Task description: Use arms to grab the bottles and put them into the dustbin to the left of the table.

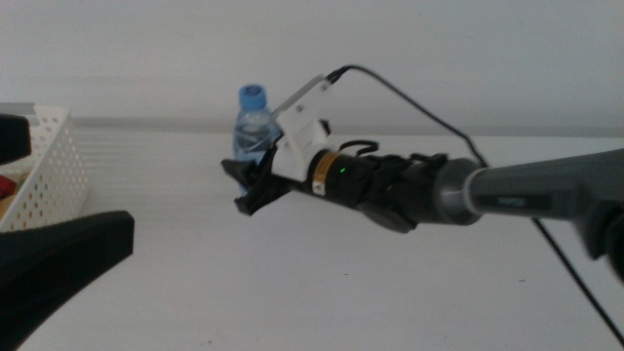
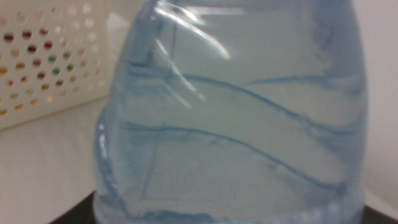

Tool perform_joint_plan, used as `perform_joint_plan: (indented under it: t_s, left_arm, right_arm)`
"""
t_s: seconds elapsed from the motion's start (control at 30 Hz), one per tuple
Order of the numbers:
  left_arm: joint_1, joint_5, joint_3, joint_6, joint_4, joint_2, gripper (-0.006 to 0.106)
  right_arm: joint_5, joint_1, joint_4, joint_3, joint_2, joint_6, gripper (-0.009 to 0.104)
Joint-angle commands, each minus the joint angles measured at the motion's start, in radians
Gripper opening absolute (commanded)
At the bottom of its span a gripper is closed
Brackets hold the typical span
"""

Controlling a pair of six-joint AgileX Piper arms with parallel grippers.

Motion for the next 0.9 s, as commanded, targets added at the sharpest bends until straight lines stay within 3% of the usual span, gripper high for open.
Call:
perform_joint_plan:
  t_s: [0.0, 0.27, 0.37, 0.47, 0.5, 0.6, 0.67, 0.73, 0.87]
  left_arm:
    - [-0.009, -0.018, 0.004, -0.004, -0.008, -0.004, 0.094]
    - [-0.009, -0.018, 0.004, -0.004, -0.008, -0.004, 0.094]
    - [-0.009, -0.018, 0.004, -0.004, -0.008, -0.004, 0.094]
    - [-0.009, -0.018, 0.004, -0.004, -0.008, -0.004, 0.094]
    - [-0.009, -0.018, 0.004, -0.004, -0.008, -0.004, 0.094]
    - [-0.009, -0.018, 0.004, -0.004, -0.008, -0.004, 0.094]
    - [-0.009, -0.018, 0.004, -0.004, -0.008, -0.004, 0.094]
    - [-0.009, -0.018, 0.004, -0.004, -0.008, -0.004, 0.094]
    - [-0.009, -0.018, 0.004, -0.004, -0.008, -0.004, 0.094]
  right_arm:
    - [-0.037, 0.016, 0.007, -0.048, 0.033, 0.005, -0.002]
    - [-0.037, 0.028, 0.009, -0.051, 0.123, 0.004, -0.001]
    - [0.0, 0.028, 0.009, -0.051, 0.132, 0.004, 0.005]
    - [0.017, 0.028, 0.015, -0.051, 0.132, 0.004, 0.02]
    - [0.019, 0.029, 0.017, -0.051, 0.13, 0.021, 0.039]
    - [0.076, 0.038, 0.015, -0.051, 0.111, 0.059, 0.067]
    - [0.126, 0.045, -0.008, -0.051, 0.094, 0.087, 0.08]
    - [0.171, 0.046, -0.037, -0.051, 0.073, 0.133, 0.086]
    - [0.328, 0.053, -0.124, -0.046, 0.007, 0.295, 0.086]
